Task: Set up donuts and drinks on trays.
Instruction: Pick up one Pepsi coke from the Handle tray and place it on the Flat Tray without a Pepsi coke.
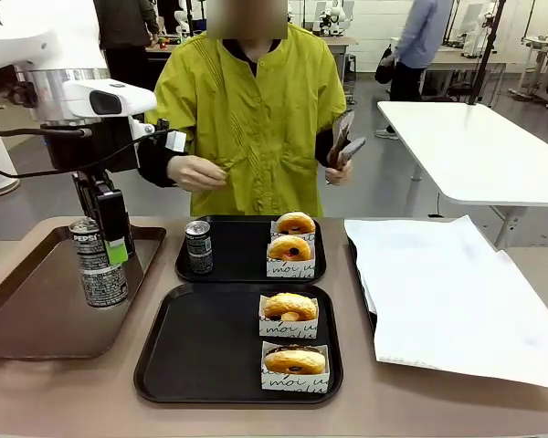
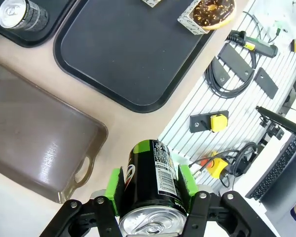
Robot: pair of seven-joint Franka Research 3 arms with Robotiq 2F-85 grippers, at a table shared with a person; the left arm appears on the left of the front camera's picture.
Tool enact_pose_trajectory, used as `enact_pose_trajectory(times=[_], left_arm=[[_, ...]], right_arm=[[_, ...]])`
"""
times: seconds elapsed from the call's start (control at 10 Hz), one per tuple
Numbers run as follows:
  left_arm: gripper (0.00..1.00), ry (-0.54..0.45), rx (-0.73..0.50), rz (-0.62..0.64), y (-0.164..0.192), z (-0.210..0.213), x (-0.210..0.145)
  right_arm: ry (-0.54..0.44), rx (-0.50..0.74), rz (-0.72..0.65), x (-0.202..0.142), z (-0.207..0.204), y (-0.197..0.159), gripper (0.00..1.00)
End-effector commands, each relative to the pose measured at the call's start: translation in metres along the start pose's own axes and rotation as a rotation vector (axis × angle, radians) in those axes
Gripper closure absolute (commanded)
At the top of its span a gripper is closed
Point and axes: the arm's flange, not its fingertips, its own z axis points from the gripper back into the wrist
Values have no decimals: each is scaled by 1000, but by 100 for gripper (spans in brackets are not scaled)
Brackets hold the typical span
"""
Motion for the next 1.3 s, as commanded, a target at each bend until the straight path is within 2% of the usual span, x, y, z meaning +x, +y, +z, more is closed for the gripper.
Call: enact_pose_trajectory(times=[0.0,0.2,0.5,0.8,1.0,1.2], left_arm=[[44,29,52,-18,1,-12,35],[44,-25,108,-18,-1,-37,70],[44,-49,143,-27,1,-75,97],[44,-53,178,-29,6,-115,107],[44,-26,150,-45,11,-132,113],[44,-40,133,-66,14,-146,116]], right_arm=[[-15,18,5,0,-2,1,0],[-15,18,5,0,-2,1,0],[-15,18,5,0,-2,1,0],[-15,18,5,0,-2,1,0],[-15,18,5,0,-2,1,0],[-15,18,5,0,-2,1,0]])
